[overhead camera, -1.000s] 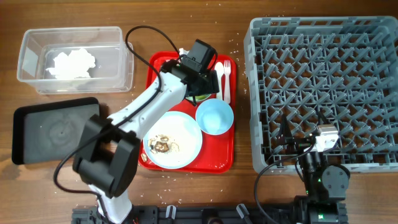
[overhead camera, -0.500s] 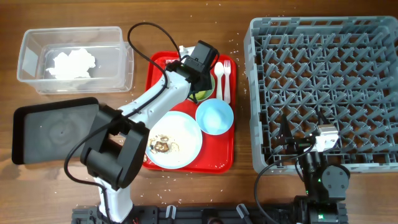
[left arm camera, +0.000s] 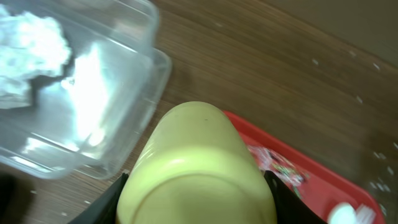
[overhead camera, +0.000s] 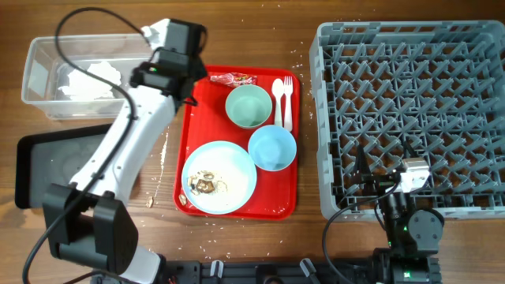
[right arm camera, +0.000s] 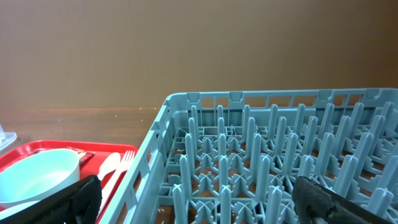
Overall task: Sort waste into correct bins and load items into the dishwasher rack
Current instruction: 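Grasp the yellow cup from the green bowl with the left gripper, then set the yellow cup down on the red tray with the left gripper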
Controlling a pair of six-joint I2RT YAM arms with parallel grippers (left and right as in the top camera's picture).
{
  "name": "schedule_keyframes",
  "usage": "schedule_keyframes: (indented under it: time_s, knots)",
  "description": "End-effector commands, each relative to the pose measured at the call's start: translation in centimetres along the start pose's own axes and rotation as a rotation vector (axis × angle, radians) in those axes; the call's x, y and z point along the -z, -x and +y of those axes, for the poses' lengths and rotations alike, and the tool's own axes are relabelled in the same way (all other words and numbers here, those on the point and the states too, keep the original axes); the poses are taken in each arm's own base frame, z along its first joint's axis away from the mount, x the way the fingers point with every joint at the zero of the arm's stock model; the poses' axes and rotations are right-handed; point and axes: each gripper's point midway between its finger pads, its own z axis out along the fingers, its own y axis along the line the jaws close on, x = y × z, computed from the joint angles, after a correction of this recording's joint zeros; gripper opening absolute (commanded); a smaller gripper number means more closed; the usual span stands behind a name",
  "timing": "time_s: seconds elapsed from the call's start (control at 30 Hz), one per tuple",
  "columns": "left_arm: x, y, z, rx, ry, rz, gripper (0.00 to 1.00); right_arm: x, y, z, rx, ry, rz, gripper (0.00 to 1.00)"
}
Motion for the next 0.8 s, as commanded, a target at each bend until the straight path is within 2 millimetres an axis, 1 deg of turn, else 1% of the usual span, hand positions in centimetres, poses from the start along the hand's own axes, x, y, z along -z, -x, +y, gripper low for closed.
schedule_keyframes:
  time_s: [0.0, 0.07, 0.13, 0.2, 0.23, 0.27, 0.3, 0.37, 0.4, 0.5, 0.57, 0.63, 0.67, 0.7, 0.73, 0.77]
  knots:
    - [0.5, 1.4, 1.1, 0.063, -0.053, 0.017, 0.42, 0.0, 0.2, -0.3, -0.004, -0.015, -0.009, 1.00]
    - [1.4, 1.4, 0.0, 0.065, -0.114, 0.028, 0.41, 0.0, 0.2, -0.3, -0.004, -0.015, -0.009, 1.00]
    - [2.6, 0.4, -3.7, 0.046, -0.276, 0.075, 0.41, 0.0, 0.2, -0.3, -0.004, -0.014, -0.009, 1.00]
    - [4.0, -0.8, -7.3, 0.047, -0.396, 0.102, 0.41, 0.0, 0.2, -0.3, -0.004, -0.015, -0.009, 1.00]
    - [4.7, -1.1, -8.8, 0.051, -0.434, 0.098, 0.41, 0.0, 0.2, -0.3, -0.004, -0.014, -0.009, 1.00]
    - [5.5, -1.5, -10.7, 0.033, -0.486, 0.083, 0.41, 0.0, 0.2, -0.3, -0.004, -0.014, -0.009, 1.00]
    - [6.5, -2.4, -13.3, 0.002, -0.547, 0.069, 0.42, 0.0, 0.2, -0.3, -0.004, -0.014, -0.009, 1.00]
    - [8.5, -4.5, -17.4, -0.051, -0.652, 0.054, 0.43, 0.0, 0.2, -0.3, -0.003, -0.015, -0.009, 1.00]
    - [9.1, -5.4, -18.6, -0.070, -0.680, 0.057, 0.44, 0.0, 0.2, -0.3, -0.004, -0.015, -0.009, 1.00]
    - [10.3, -7.8, -21.1, -0.112, -0.735, 0.072, 0.44, 0.0, 0.2, -0.3, -0.004, -0.015, -0.009, 1.00]
    - [10.6, -8.9, -22.1, -0.128, -0.758, 0.076, 0.44, 0.0, 0.2, -0.3, -0.004, -0.014, -0.009, 1.00]
    - [10.7, -11.0, -23.7, -0.159, -0.780, 0.090, 0.44, 0.0, 0.2, -0.3, -0.004, -0.014, -0.009, 1.00]
    - [10.5, -11.4, -23.6, -0.165, -0.766, 0.090, 0.44, 0.0, 0.2, -0.3, -0.004, -0.014, -0.009, 1.00]
    - [10.1, -11.3, -23.2, -0.164, -0.733, 0.080, 0.44, 0.0, 0.2, -0.3, -0.004, -0.014, -0.009, 1.00]
    - [9.0, -10.7, -21.9, -0.157, -0.656, 0.055, 0.44, 0.0, 0.2, -0.3, -0.004, -0.014, -0.010, 1.00]
    - [7.6, -9.9, -20.1, -0.146, -0.572, 0.040, 0.44, 0.0, 0.2, -0.3, -0.004, -0.014, -0.010, 1.00]
